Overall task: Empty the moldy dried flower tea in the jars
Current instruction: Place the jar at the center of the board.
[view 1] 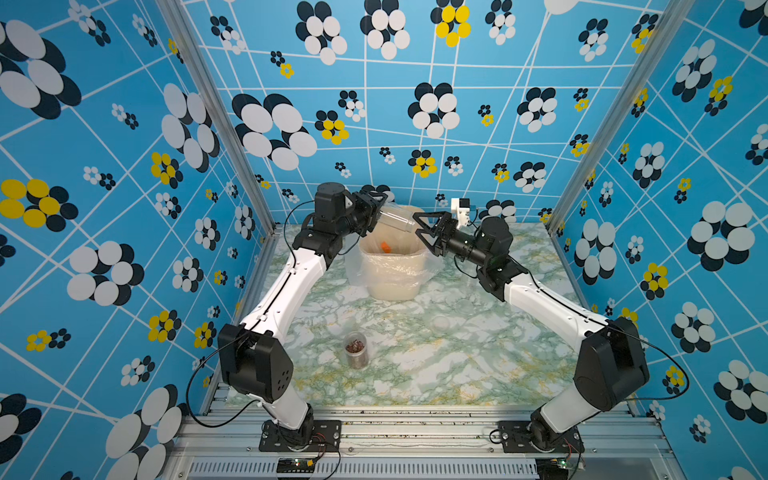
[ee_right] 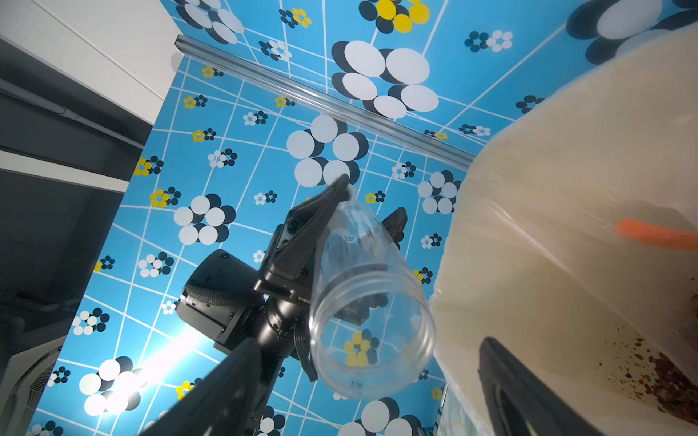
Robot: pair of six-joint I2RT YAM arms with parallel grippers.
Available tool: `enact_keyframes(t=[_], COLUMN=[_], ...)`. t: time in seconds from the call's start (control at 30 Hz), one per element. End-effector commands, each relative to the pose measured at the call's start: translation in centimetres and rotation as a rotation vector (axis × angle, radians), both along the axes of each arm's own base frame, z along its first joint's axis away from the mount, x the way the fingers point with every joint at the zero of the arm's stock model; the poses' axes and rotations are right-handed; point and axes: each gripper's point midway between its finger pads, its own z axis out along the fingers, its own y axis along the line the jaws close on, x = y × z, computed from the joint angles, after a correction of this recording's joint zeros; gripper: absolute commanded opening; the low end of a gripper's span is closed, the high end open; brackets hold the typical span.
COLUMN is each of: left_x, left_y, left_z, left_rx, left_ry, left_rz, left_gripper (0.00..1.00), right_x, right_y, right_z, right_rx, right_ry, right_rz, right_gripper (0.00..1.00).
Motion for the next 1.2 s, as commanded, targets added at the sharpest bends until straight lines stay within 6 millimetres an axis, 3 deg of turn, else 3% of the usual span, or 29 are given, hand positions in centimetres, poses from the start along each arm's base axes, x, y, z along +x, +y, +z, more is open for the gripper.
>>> enact_keyframes(t=[0.0, 0.43, 0.93, 1.17], left_x=[-0.4, -0.7, -1.3, -1.6], left_y=[-0.5, -0.9, -1.2, -1.4], left_z=[0.9, 0.4, 0.6, 0.7], left_rx=[-0.027, -0.044, -0.052, -0.051], left_ry=[-0.03, -0.02, -0.025, -0.03], left_rz=[-0.027, -0.046, -0.07, -0.086], left_gripper=[0.0, 0.0, 0.0, 0.0], right_x=[0.0, -0.3, 0.6, 1.0], right_y=[0.9, 2.9, 3.2, 3.5], right_z=[1.8, 2.9, 2.6, 2.5], right_rx=[0.029, 0.045, 0.04, 0.04], right_ry=[-0.035, -0.042, -0.038, -0.033], right_rz=[0.014, 0.051, 0.034, 0.031], right_gripper=[0.92, 0.79, 0.74, 0.67])
